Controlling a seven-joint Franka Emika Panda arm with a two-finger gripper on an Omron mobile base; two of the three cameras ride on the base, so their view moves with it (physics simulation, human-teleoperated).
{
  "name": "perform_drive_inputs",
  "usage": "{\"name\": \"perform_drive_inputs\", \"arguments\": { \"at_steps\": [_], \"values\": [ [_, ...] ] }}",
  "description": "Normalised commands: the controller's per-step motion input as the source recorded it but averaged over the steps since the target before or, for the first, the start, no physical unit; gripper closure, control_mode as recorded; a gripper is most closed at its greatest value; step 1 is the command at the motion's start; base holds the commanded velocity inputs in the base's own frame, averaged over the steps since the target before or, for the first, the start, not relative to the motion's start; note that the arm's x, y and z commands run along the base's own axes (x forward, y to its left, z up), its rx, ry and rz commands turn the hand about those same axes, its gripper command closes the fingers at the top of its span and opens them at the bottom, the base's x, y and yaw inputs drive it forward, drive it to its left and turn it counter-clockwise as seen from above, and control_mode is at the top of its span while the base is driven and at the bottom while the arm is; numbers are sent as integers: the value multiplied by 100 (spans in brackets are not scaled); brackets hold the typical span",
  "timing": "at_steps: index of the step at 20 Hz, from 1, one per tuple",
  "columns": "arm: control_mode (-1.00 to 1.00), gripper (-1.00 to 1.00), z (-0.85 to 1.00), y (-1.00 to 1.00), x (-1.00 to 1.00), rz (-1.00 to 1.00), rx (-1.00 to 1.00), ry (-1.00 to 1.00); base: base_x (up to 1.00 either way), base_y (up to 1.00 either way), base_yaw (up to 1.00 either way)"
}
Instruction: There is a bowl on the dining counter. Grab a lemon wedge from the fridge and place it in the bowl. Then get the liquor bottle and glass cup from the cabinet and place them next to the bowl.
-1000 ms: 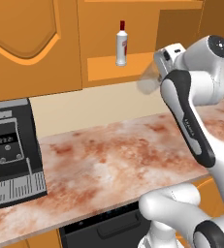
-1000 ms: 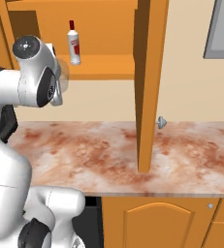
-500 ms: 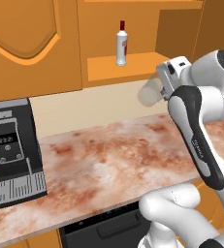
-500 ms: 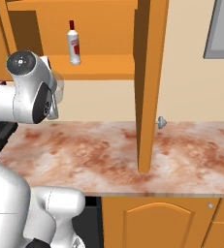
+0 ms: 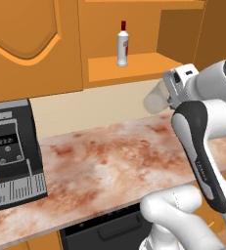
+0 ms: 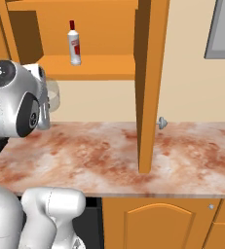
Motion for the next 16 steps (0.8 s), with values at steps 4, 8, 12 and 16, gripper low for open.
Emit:
{"name": "perform_drive_inputs", "arguments": {
  "at_steps": [4, 8, 12, 16],
  "values": [
    [-100, 100, -4, -1, -23, -8, 0, 0, 0, 0, 0],
    [100, 100, 0, -9, -23, -7, 1, 0, -9, -1, -3],
    [100, 100, 0, 0, 0, 0, 0, 0, -70, 2, -17],
    [100, 100, 0, 0, 0, 0, 0, 0, -66, 27, -24]
  ]
}}
